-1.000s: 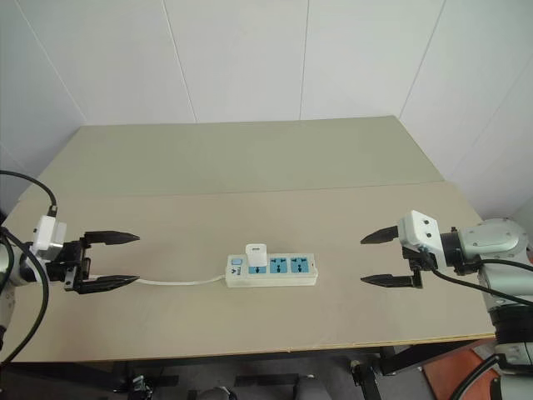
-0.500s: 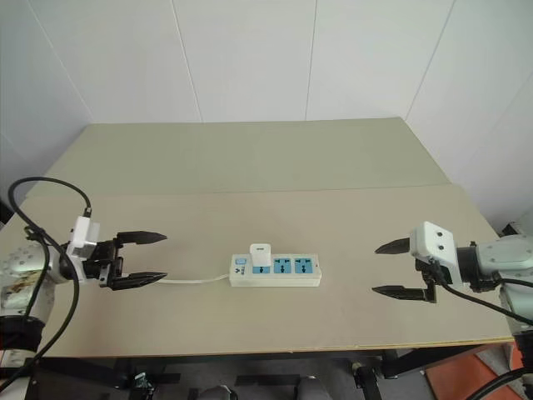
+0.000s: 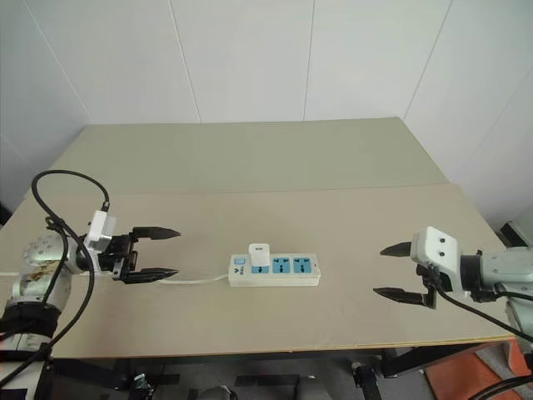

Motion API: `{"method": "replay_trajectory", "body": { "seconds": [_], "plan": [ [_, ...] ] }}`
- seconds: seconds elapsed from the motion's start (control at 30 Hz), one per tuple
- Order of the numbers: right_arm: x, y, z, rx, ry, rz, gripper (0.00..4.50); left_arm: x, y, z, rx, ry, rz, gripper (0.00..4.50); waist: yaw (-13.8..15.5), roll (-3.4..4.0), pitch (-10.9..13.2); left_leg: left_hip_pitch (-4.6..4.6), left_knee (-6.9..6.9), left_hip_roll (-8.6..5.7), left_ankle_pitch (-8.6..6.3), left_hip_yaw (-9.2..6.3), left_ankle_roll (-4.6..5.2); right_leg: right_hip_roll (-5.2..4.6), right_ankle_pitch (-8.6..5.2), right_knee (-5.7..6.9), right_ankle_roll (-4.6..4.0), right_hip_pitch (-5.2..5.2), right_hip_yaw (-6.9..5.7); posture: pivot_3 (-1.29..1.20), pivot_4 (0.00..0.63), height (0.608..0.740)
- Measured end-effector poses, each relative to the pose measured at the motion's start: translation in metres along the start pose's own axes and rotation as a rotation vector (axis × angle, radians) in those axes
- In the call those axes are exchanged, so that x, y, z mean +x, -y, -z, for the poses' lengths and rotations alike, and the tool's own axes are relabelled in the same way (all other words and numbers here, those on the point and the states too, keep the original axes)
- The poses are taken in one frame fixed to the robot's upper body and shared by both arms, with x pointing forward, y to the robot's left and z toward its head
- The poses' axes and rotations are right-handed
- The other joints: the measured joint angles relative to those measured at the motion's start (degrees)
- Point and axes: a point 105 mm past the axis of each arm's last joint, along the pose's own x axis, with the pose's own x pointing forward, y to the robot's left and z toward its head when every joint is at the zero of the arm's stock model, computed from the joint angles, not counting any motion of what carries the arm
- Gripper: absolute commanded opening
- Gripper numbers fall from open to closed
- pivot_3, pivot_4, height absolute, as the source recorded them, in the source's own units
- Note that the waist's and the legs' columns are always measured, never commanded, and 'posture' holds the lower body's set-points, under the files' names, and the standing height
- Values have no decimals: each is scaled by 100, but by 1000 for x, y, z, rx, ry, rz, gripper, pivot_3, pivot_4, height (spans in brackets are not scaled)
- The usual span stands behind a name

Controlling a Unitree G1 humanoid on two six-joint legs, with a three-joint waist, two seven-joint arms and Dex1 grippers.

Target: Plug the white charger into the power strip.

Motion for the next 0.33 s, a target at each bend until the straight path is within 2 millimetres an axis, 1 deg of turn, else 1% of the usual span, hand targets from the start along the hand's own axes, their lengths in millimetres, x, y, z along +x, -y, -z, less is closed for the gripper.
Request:
{"method": "replay_trajectory", "body": {
  "seconds": [0.17,0.33],
  "plan": [
    [1,-6,-2,-8,-6,-16,4500,1,-6,1,-7,18,-10,4474,6,0,0,-5,2,-1,0,-1,0,-1,0,0,0,-2,0,0,150,740],
    [1,-7,-4,-3,5,-17,4500,4,-3,6,-16,6,8,4474,-1,0,0,-1,11,0,0,-1,0,0,0,7,0,1,0,0,150,740]
  ]
}}
